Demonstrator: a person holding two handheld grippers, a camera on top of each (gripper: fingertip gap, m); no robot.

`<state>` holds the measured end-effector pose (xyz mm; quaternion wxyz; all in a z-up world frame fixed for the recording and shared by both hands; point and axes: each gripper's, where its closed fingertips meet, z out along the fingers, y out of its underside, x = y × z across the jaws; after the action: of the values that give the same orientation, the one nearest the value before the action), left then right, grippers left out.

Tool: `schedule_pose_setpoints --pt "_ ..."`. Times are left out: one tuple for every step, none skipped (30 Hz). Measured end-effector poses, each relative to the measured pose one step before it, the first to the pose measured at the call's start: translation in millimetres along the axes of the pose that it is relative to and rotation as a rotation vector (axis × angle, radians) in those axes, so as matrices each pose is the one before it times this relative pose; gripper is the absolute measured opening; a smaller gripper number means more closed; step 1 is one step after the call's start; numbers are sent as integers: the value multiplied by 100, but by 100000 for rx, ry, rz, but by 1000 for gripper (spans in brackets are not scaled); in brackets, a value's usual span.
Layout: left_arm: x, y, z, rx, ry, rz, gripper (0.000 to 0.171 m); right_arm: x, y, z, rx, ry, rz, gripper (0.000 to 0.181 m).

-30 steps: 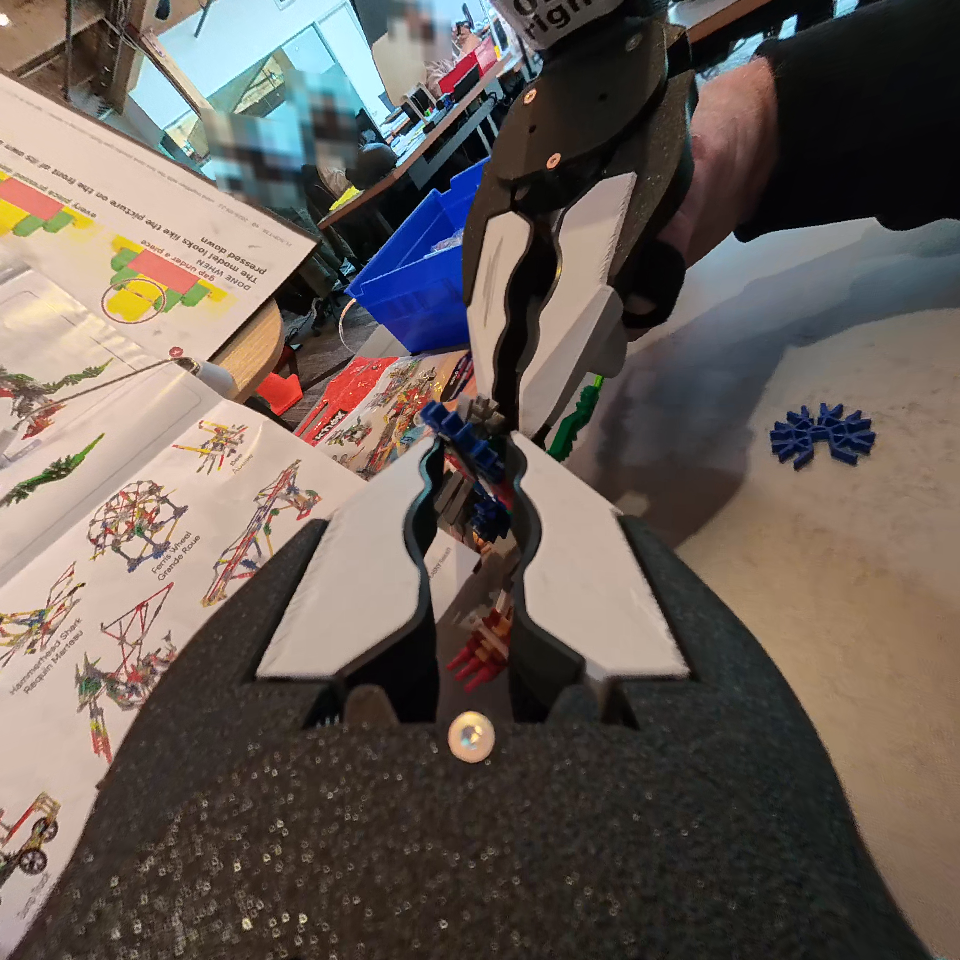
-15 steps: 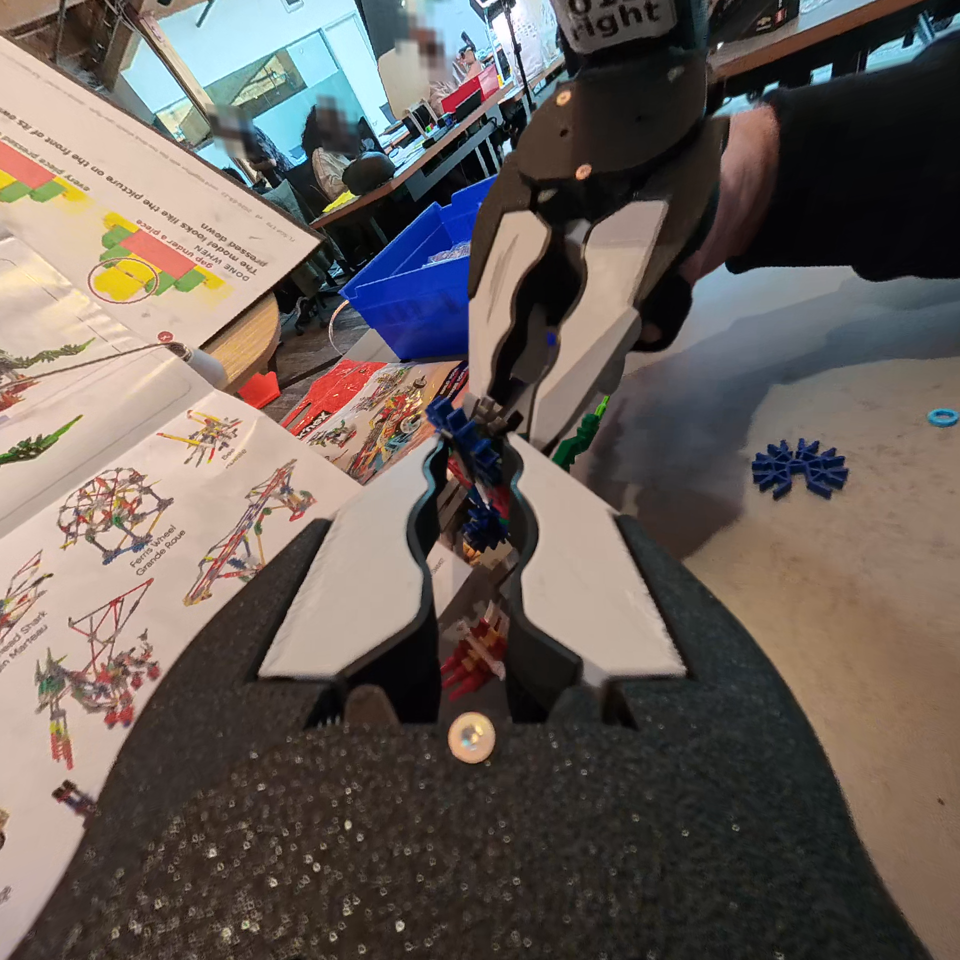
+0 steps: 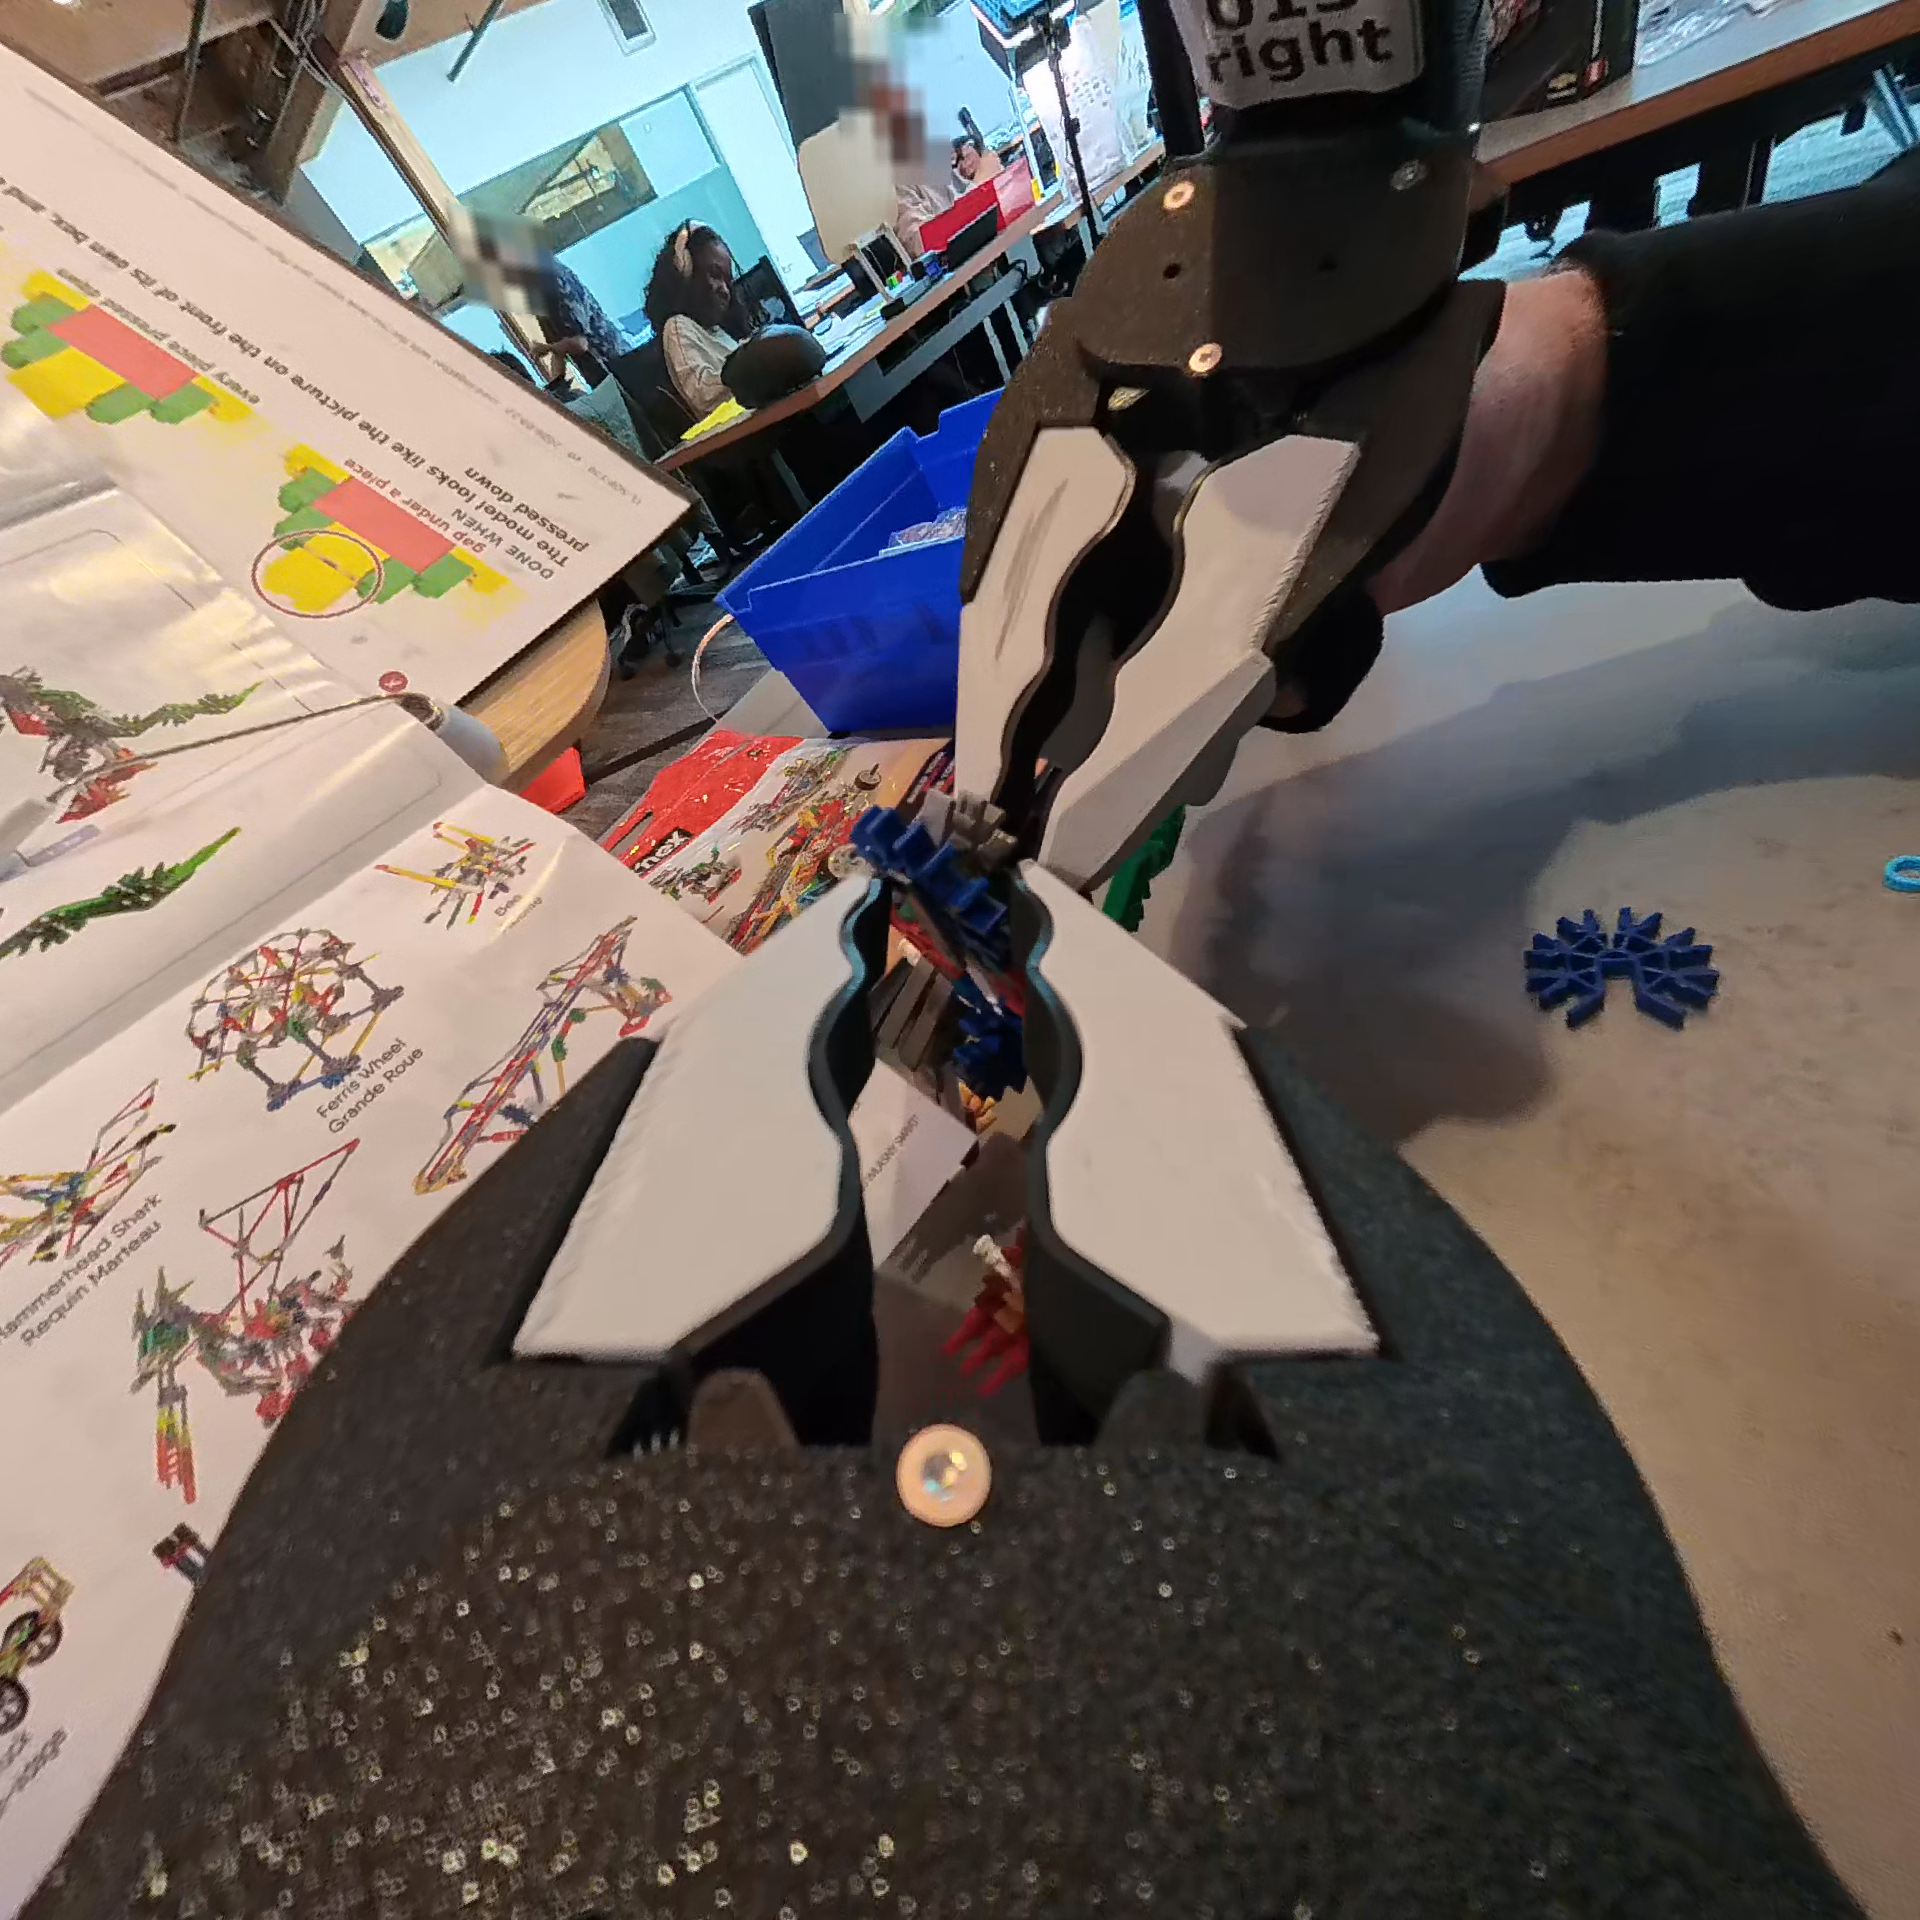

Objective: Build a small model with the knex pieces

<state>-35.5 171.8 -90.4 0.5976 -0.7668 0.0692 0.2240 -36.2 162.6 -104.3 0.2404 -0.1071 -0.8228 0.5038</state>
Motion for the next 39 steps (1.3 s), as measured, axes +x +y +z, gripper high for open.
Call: schedule_pose_setpoints --pt "-27 75 -7 -297 -241 480 19 31 -25 42 -687 539 -487 7" --pt "-37 125 0 -380 -199 522 19 28 37 89 -970 709 -714 7" --pt "-30 66 -21 203 -28 -494 18 19 -8 74 -783 645 -468 6" --pt "-23 -15 -31 585 65 -728 18 -1 -59 24 -649 466 -507 7" --pt "30 -26 -44 335 67 503 17 -45 -64 -9 -903 159 -489 6" --pt "-19 -107 -45 814 -390 232 17 -25 -137 -44 -504 250 -505 6" --pt "-93 -244 -65 1631 -746 -705 17 19 -223 -82 148 303 -128 6" --pt "1 -144 -51 841 -198 249 17 -48 -155 -51 -412 -16 -242 5" --pt "32 -3 -41 -31 -135 1327 17 -80 -30 -9 -1034 -89 -417 5" --pt "-39 -32 -11 472 -554 296 17 -1 -29 29 -761 449 -359 5" --pt "-7 25 -15 52 -152 255 16 -16 20 62 -1157 586 -599 5" --pt "46 160 6 -968 -253 1594 16 -18 99 103 -2013 986 -1548 5" --pt "-159 -38 -15 872 -1628 748 16 112 -56 63 -978 1442 -968 5" --pt "-169 -138 -37 1165 -1121 -35 16 126 -184 -7 309 1077 99 4" --pt "-86 -67 -37 -193 -581 796 15 74 -107 -10 -235 918 -342 4" --pt "-104 -112 -17 484 -1512 930 15 90 -93 -18 -1022 1509 -1358 4" --pt "-61 -136 -32 769 -1059 307 15 73 -117 -48 -915 1243 -1255 4" --pt "-24 -80 -39 -231 247 -641 15 47 -90 -25 -655 943 -918 4" --pt "-149 -58 -12 107 -1250 744 14 114 -76 20 -951 1714 -1250 4" --pt "-158 -47 -17 39 -1710 478 15 154 -128 30 -900 1974 -1170 4" --pt "-155 -115 -74 285 -693 -818 14 135 -167 16 -605 1615 -688 3" --pt "-242 -61 0 121 -1912 1000 14 224 -107 58 -1425 2296 -1254 3" --pt "-188 142 92 -532 -1514 313 13 184 99 146 -2107 2009 -1229 3" --pt "75 257 116 -959 1023 -2076 14 13 244 104 -1025 147 -111 4" --pt "194 98 147 -492 454 537 14 -1 259 -70 -365 -1059 157 4" --pt "-45 -272 161 228 -984 30 14 236 -9 -232 1257 -653 1352 5" --pt "-480 -597 52 782 -1810 -1020 15 443 -335 -243 3657 151 3668 6" --pt "-213 -463 -55 155 -47 1985 16 132 -286 -201 3330 -1637 4364 7" --pt "298 -180 -165 138 2525 2754 17 -344 28 -223 1124 -4406 3294 8" --pt "117 -107 -231 914 1639 -1133 22 -422 46 -229 694 -4161 1541 9" --pt "273 -48 -222 755 4542 -4952 23 -316 -116 -125 1890 -1873 -598 10" --pt "141 80 -275 507 4864 -4882 26 -367 -8 -3 1242 -1652 -1214 11" --pt "-175 225 -305 -424 2494 -3468 34 -456 283 46 -1073 -2525 -790 11" --pt "119 92 -322 138 3454 -2726 41 -420 227 23 -946 -2253 -1007 10" --pt "590 103 -239 3 6163 -3725 43 -429 4 -16 632 -2577 -171 9" --pt "423 147 -117 -268 4447 -3284 47 -407 -56 7 1210 -2603 723 9" --pt "207 250 1 -1454 1901 -890 52 -256 56 38 724 -1698 124 8" --pt "536 302 84 -1626 3581 -549 56 -152 148 22 196 -1228 224 8" --pt "669 125 86 -150 4983 -2618 62 -250 83 -5 737 -2073 1019 8"
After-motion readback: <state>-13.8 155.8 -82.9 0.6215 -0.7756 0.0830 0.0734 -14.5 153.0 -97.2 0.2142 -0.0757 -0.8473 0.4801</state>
